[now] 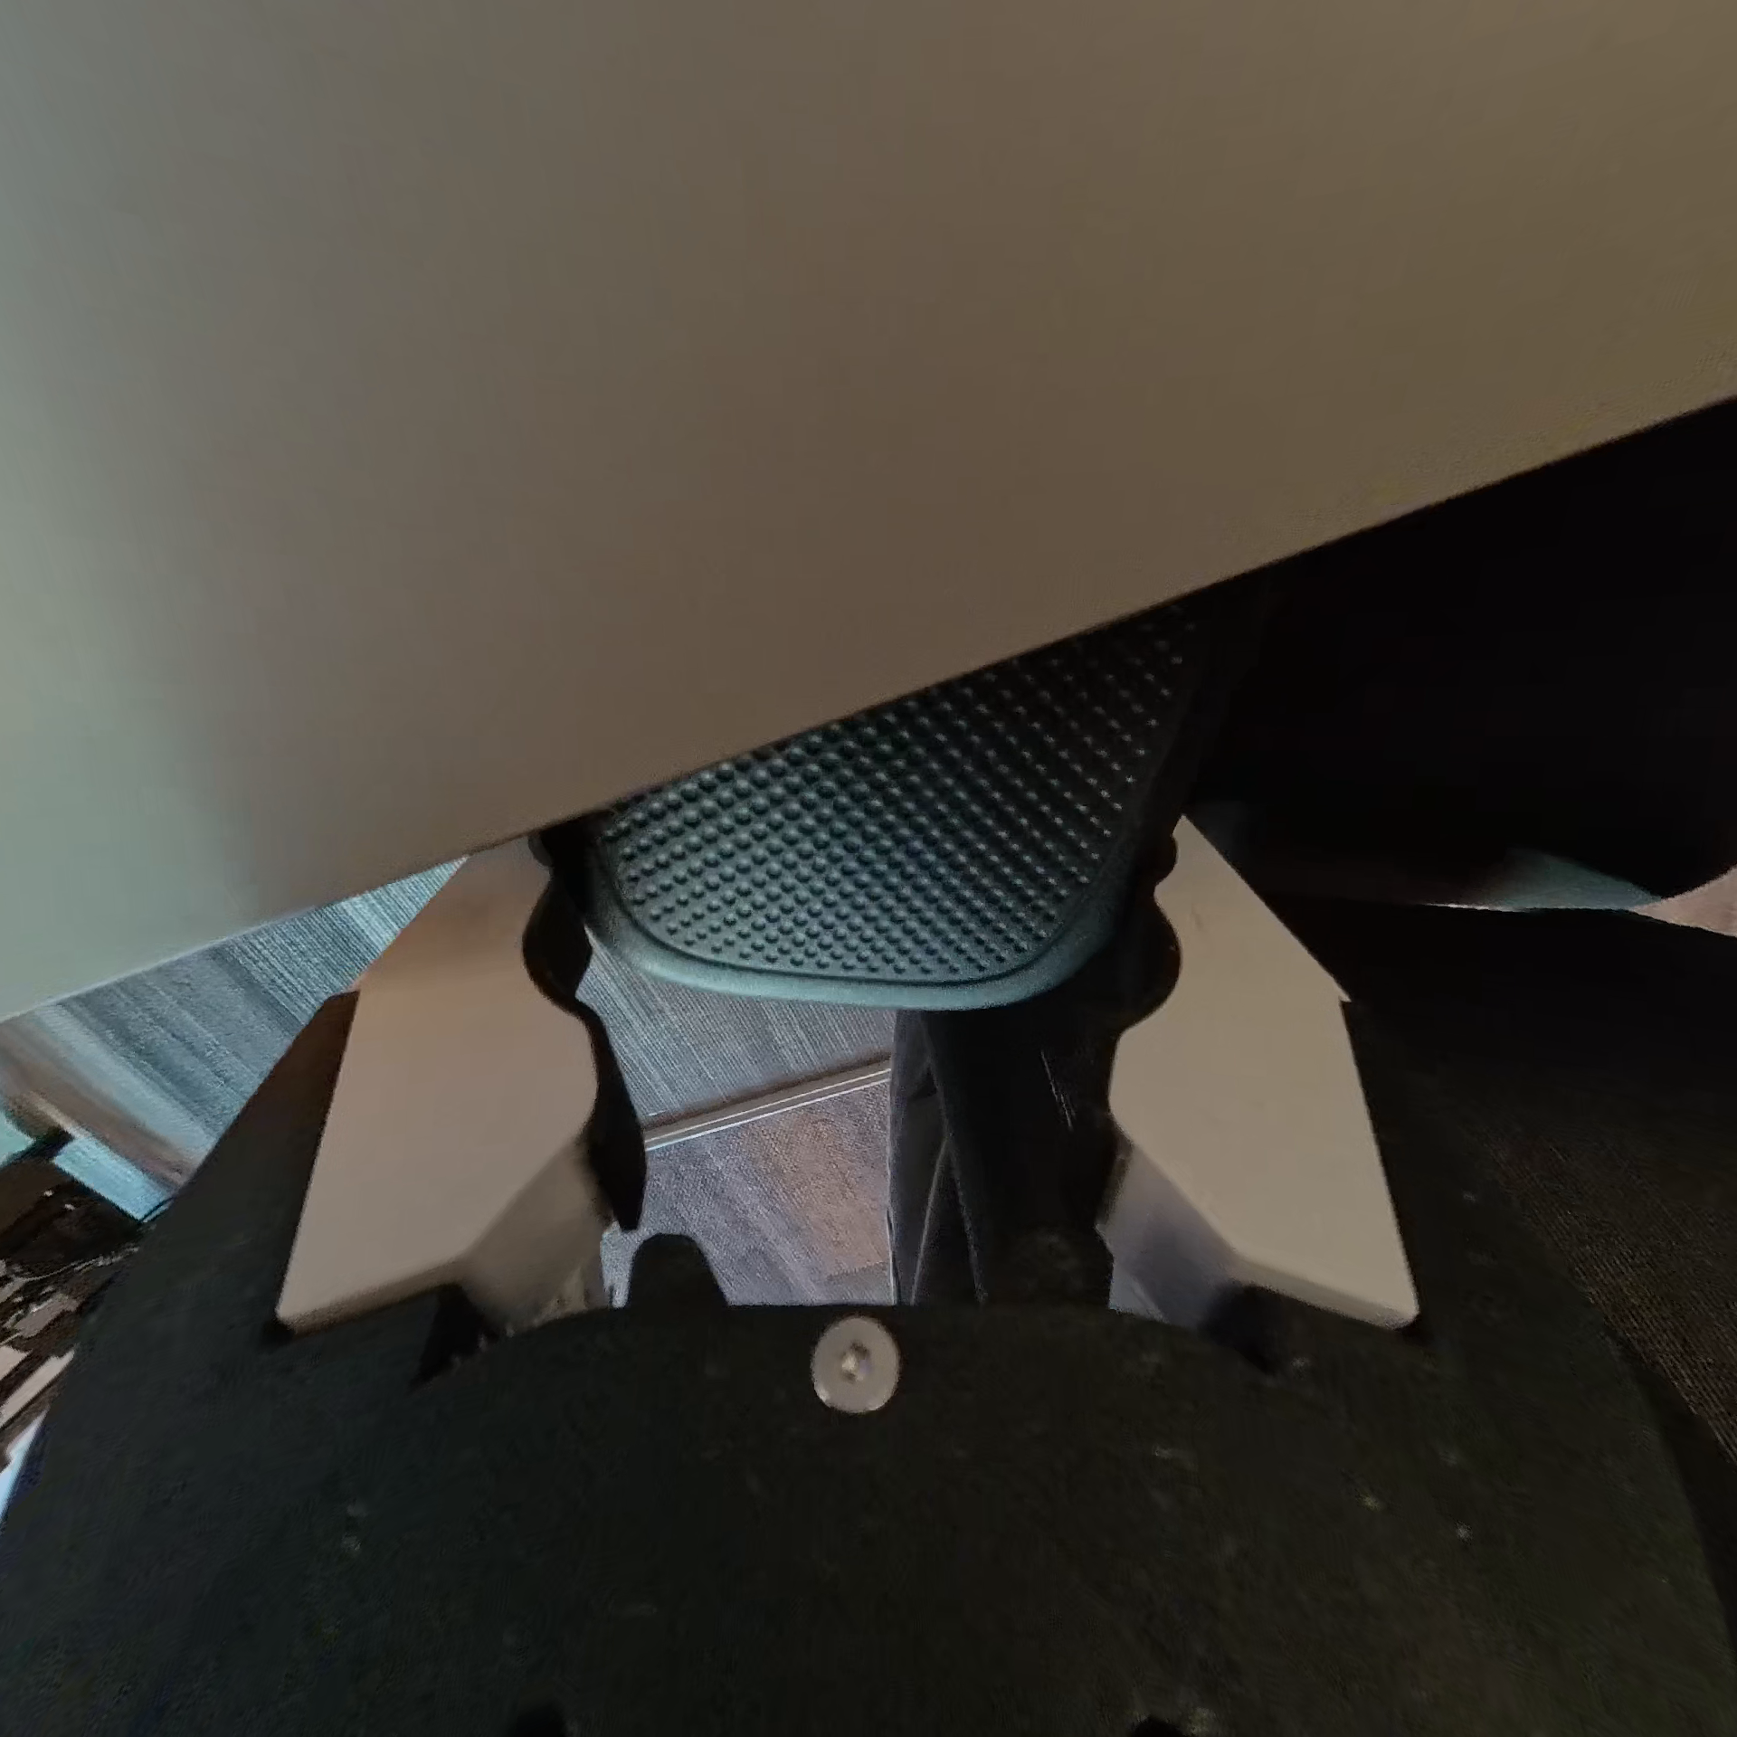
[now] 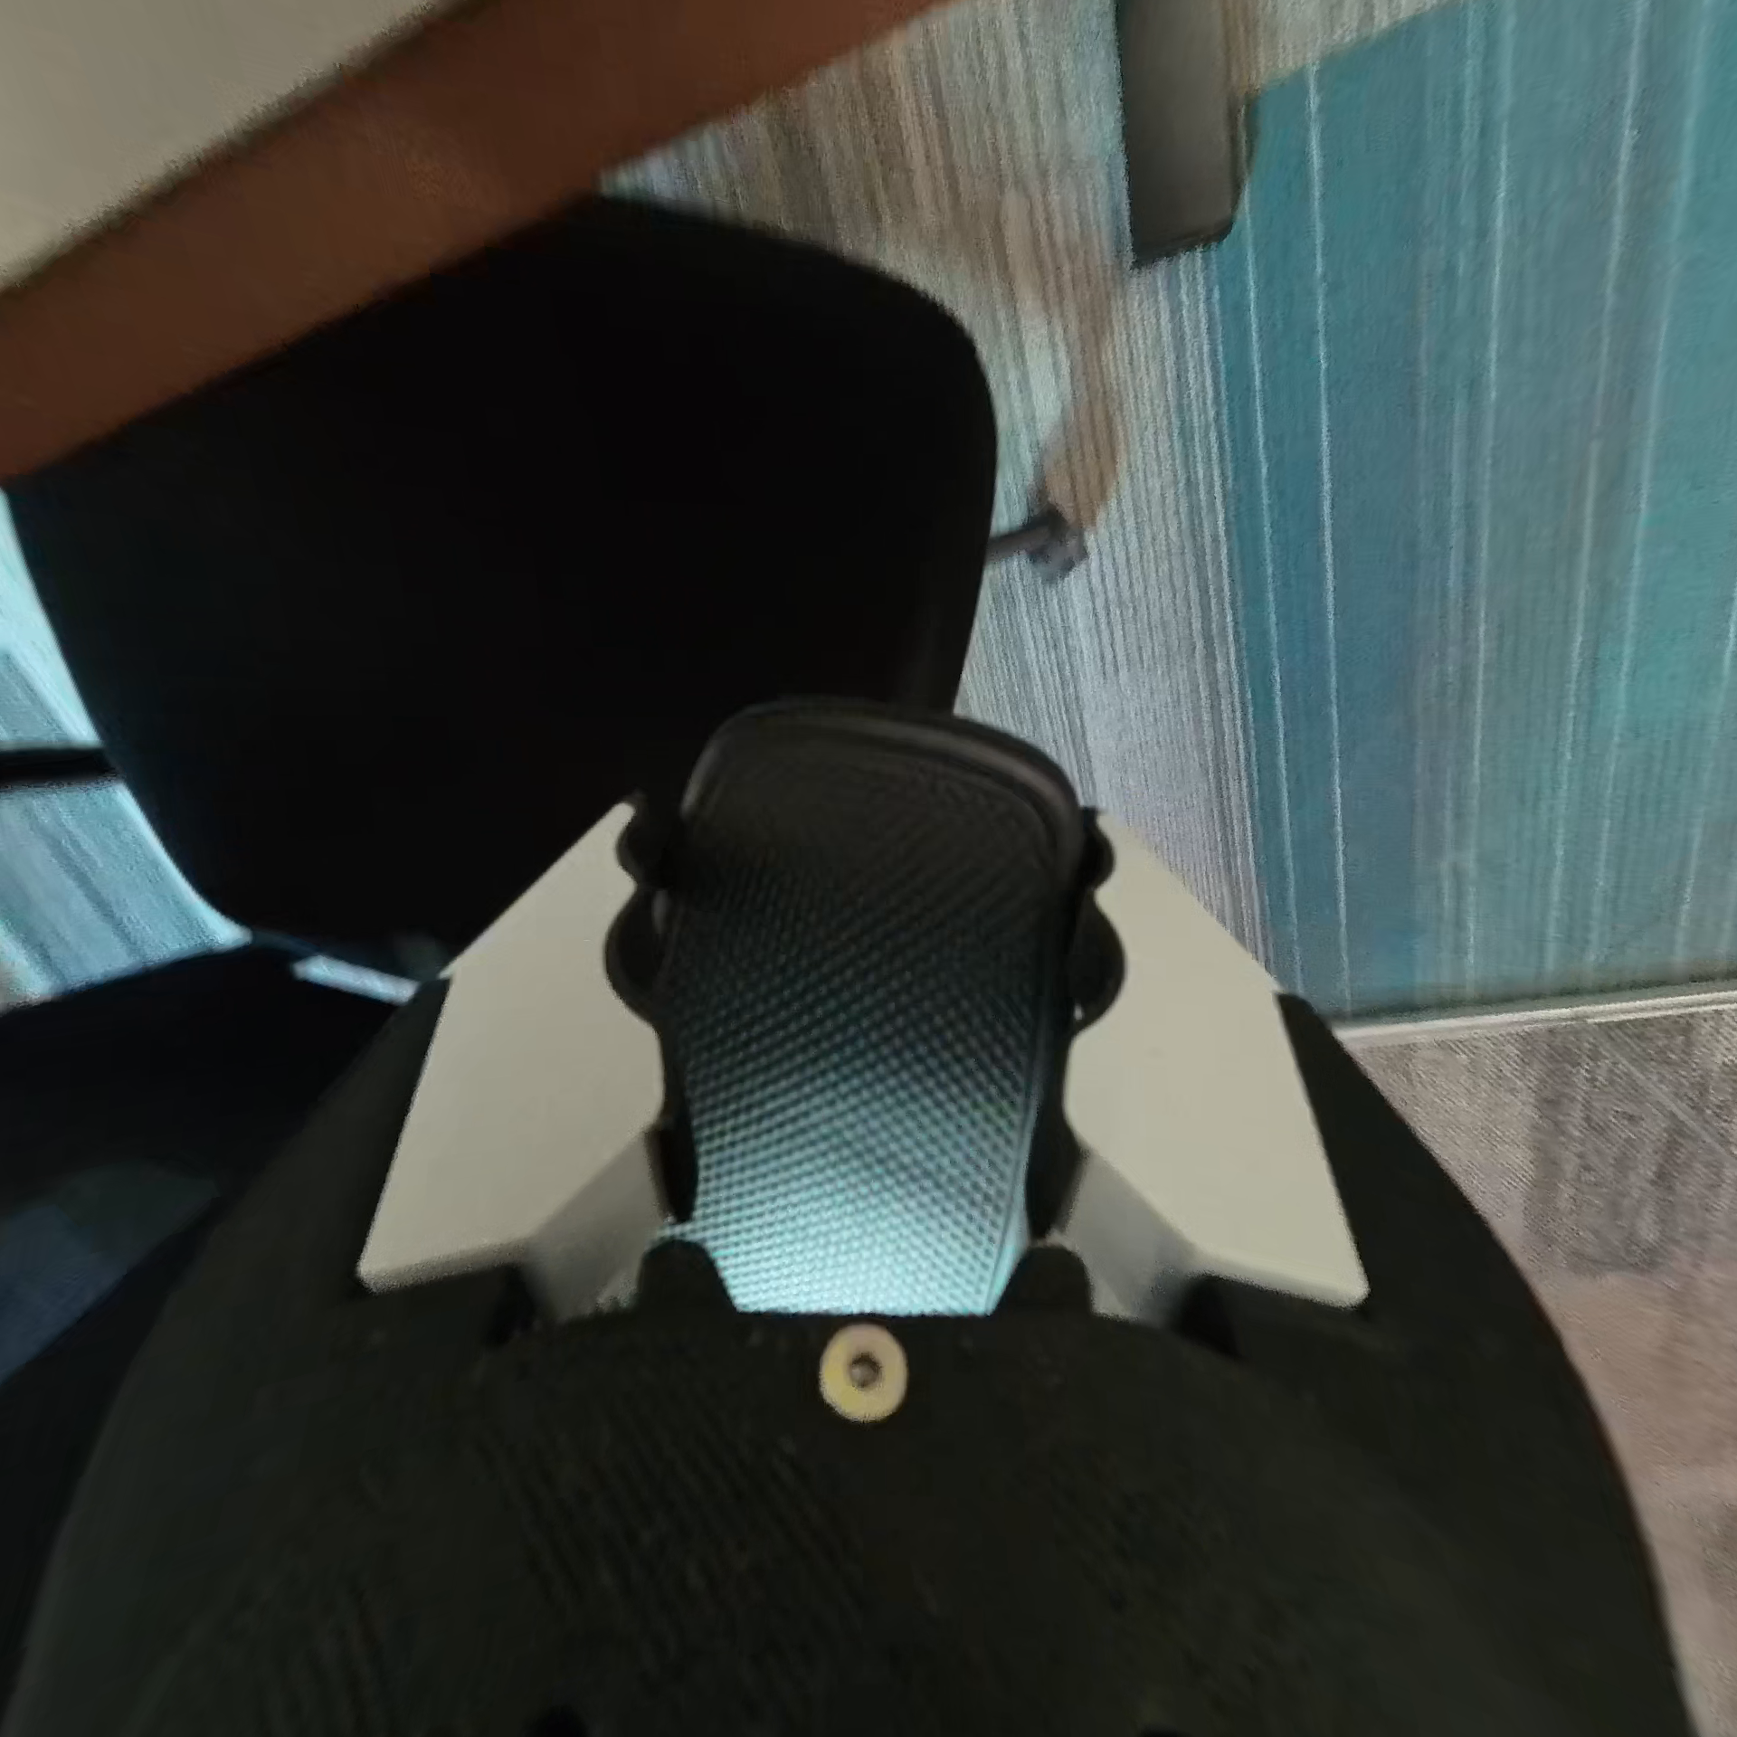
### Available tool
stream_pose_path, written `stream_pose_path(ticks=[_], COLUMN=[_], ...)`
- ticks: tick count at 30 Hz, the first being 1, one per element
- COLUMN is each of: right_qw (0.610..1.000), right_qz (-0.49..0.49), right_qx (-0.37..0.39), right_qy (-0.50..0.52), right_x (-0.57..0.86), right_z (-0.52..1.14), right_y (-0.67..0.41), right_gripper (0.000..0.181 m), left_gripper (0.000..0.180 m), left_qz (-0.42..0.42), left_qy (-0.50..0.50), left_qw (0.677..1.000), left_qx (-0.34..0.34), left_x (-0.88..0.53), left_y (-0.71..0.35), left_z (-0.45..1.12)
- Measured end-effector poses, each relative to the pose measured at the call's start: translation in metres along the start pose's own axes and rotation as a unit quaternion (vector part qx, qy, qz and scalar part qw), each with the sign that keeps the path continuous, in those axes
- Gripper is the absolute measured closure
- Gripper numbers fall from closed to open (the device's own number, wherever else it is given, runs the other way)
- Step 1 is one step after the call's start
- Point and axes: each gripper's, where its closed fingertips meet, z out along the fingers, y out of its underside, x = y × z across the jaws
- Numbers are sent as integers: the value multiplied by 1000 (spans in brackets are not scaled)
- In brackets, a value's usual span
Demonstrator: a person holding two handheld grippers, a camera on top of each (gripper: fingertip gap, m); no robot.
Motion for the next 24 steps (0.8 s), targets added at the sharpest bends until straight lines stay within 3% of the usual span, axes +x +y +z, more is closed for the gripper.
stream_pose_path(ticks=[1, 4, 9, 15, 24], right_qw=[999, 994, 973, 918, 848], right_qz=[14, 7, -129, -267, -273], right_qx=[30, 109, 187, 276, 447], right_qy=[-1, -6, 39, 95, -77], right_x=[1, -10, -68, -209, -604], right_z=[-10, -52, -136, -247, -346], right_y=[-4, -5, 7, -2, 30], right_gripper=[96, 107, 105, 109, 113], left_gripper=[61, 59, 66, 72, 77], left_qz=[0, 34, 67, 52, -37], left_qy=[1, -5, 27, 48, 70], left_qw=[1000, 999, 994, 986, 966], left_qx=[-3, 12, 77, 150, 248], left_x=[-1, -10, -30, -91, -309], left_y=[2, 7, 20, 48, 150], left_z=[-2, -17, -69, -118, -173])
